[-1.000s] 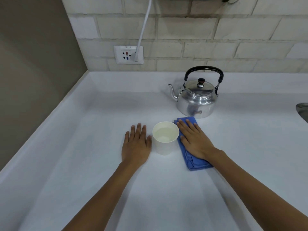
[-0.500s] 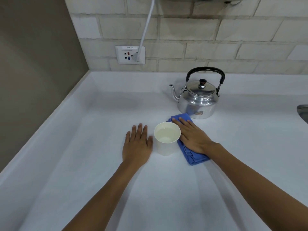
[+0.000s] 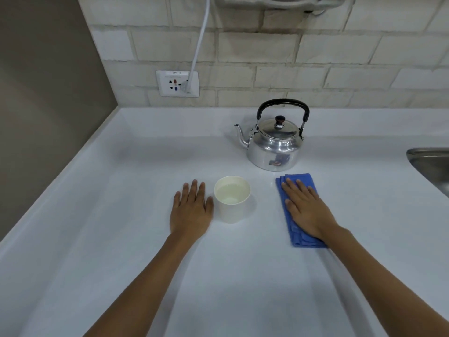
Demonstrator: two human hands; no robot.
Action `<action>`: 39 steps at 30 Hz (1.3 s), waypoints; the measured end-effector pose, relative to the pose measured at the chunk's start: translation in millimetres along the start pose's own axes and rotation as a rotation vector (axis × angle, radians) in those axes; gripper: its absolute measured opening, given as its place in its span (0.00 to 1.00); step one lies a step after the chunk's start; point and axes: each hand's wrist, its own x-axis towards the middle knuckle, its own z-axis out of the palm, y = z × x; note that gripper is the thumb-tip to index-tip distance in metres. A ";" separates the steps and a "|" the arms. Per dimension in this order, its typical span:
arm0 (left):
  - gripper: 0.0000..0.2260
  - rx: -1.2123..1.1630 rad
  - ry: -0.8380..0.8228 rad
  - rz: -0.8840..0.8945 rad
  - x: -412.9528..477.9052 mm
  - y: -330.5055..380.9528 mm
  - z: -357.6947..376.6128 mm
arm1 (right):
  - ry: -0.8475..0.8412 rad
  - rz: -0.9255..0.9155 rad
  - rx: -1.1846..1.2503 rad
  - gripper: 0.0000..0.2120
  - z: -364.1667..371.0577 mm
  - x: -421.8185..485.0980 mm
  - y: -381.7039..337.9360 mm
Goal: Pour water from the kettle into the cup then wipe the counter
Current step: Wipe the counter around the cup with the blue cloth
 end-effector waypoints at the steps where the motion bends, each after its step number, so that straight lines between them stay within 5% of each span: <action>1: 0.24 0.004 0.001 -0.001 -0.2 -0.2 0.4 | 0.012 -0.030 0.011 0.24 5.0 -9.3 -11.4; 7: 0.24 0.037 -0.004 0.029 -2.4 -1.6 -1.2 | -0.004 -0.324 0.042 0.23 18.9 -64.4 -30.5; 14: 0.24 0.000 -0.015 0.007 -3.7 1.0 -3.8 | 0.019 0.038 0.000 0.23 2.0 -32.1 -4.6; 23: 0.24 -0.047 -0.019 -0.012 -0.1 0.1 -2.5 | 0.121 0.020 0.038 0.26 36.8 -93.6 -110.2; 29: 0.22 -0.576 0.132 -0.123 -16.0 -3.4 -26.7 | 0.114 0.000 0.315 0.24 23.1 -87.3 -107.4; 32: 0.21 -0.628 0.243 -0.136 -36.9 -7.2 -42.2 | 0.227 0.069 0.379 0.22 5.9 -63.1 -79.1; 39: 0.15 -0.581 0.317 0.194 -102.1 41.4 -55.7 | 0.113 0.162 0.189 0.22 3.4 -6.0 -31.5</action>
